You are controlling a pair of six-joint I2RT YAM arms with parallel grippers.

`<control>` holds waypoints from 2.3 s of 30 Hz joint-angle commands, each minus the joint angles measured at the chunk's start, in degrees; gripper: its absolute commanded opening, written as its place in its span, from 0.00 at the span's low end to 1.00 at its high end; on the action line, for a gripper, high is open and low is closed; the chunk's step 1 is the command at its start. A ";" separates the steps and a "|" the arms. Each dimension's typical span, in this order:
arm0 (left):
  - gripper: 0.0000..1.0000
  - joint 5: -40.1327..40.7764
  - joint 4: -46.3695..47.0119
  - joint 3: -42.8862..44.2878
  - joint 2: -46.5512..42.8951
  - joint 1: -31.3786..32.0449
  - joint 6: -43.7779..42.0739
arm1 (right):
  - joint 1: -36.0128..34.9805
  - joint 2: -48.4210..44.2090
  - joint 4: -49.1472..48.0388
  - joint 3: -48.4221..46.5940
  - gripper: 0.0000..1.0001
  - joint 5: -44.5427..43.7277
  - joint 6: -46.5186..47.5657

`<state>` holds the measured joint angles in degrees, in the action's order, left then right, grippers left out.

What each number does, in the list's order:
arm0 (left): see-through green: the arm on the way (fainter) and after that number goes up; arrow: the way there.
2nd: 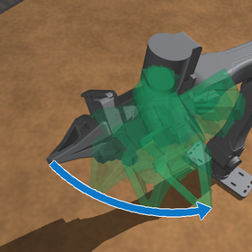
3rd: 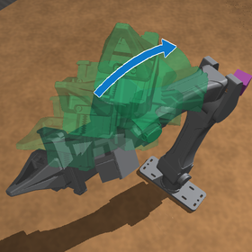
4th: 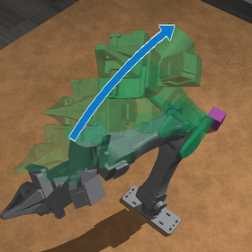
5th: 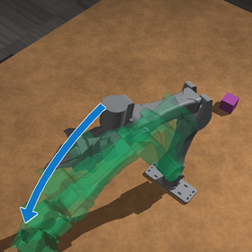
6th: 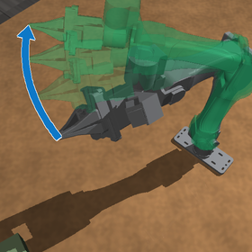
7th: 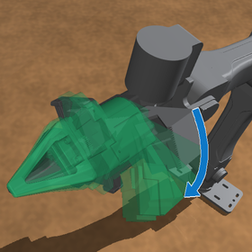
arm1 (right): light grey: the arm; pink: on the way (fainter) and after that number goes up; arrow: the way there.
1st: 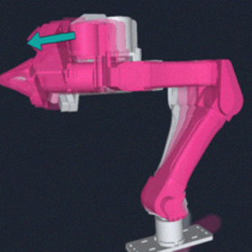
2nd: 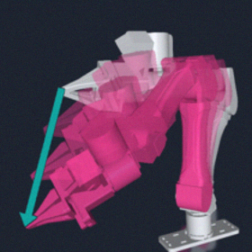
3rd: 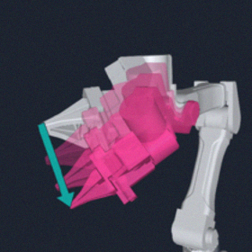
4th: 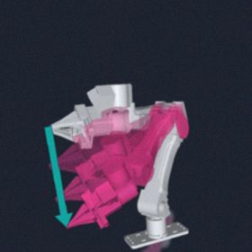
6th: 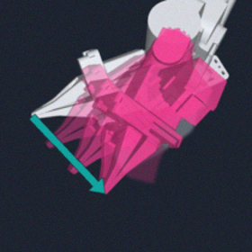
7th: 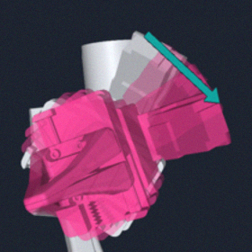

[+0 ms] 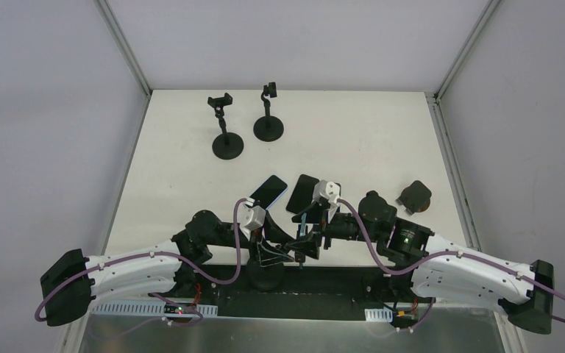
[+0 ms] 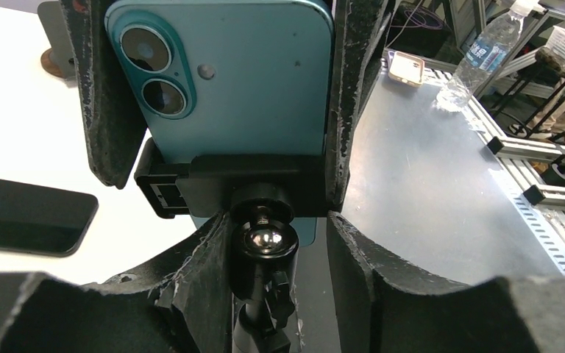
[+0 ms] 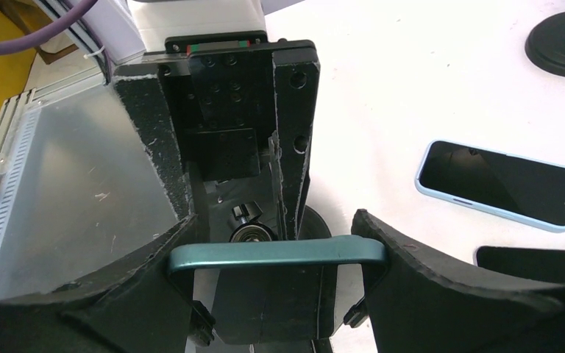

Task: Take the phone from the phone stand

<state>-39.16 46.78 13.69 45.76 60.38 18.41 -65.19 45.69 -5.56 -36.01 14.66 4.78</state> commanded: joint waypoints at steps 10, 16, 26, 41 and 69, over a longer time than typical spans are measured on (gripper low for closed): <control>0.00 -18.59 5.51 1.54 -1.90 2.97 4.38 | 6.68 -0.36 9.39 3.57 0.00 1.08 10.17; 0.00 -18.41 5.51 1.50 -1.46 2.91 3.92 | 6.64 -2.09 9.47 2.33 0.00 4.79 7.58; 0.00 -18.32 5.51 1.55 -1.85 2.86 3.73 | 6.63 -4.16 6.61 2.17 0.00 11.84 3.90; 0.06 -12.04 5.51 1.88 -0.49 2.84 4.99 | 4.04 -2.64 7.29 -2.48 0.00 3.69 -0.89; 0.64 -7.21 5.42 4.73 6.01 2.81 4.45 | -5.12 -2.50 -2.06 -8.43 0.00 3.03 0.85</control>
<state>-46.26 47.77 15.90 51.40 61.98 23.55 -68.99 44.05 5.91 -39.88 18.85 6.39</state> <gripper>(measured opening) 0.644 0.730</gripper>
